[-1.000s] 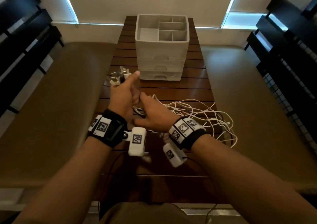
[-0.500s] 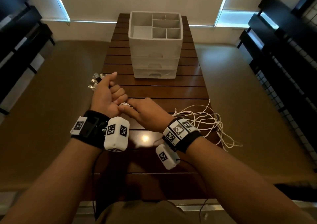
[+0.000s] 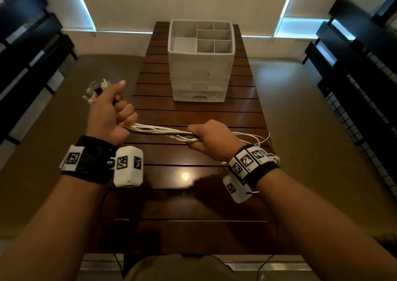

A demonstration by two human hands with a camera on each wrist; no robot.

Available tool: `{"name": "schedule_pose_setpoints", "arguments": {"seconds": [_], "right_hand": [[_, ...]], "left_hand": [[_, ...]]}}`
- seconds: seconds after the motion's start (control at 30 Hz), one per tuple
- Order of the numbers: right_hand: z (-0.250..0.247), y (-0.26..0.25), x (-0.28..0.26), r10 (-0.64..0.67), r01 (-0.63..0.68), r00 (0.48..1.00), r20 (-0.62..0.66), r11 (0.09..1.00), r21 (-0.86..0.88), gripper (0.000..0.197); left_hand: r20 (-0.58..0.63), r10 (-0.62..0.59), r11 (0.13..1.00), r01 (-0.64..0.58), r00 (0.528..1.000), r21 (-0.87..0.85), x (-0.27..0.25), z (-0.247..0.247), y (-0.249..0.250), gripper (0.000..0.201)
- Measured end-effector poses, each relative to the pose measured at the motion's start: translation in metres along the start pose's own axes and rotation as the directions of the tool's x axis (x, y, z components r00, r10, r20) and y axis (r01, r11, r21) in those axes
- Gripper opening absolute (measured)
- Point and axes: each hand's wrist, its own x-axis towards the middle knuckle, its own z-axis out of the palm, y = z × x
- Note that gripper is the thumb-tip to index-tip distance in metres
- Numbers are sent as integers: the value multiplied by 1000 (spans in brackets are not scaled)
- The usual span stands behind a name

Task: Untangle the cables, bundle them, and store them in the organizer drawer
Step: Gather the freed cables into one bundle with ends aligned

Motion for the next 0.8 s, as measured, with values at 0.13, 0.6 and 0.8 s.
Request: {"name": "schedule_pose_setpoints", "arguments": {"seconds": [0.13, 0.6, 0.8], "right_hand": [[-1, 12, -1, 19, -19, 1000, 15, 999, -49, 14], [1, 18, -1, 147, -139, 989, 16, 961, -241, 27], [10, 27, -6, 178, -179, 980, 94, 984, 9, 28]], "left_hand": [[-35, 13, 1000, -12, 999, 28, 4, -14, -1, 45], [-69, 25, 995, -18, 997, 94, 8, -20, -4, 52], [48, -27, 1000, 26, 998, 5, 3, -20, -4, 58]]}}
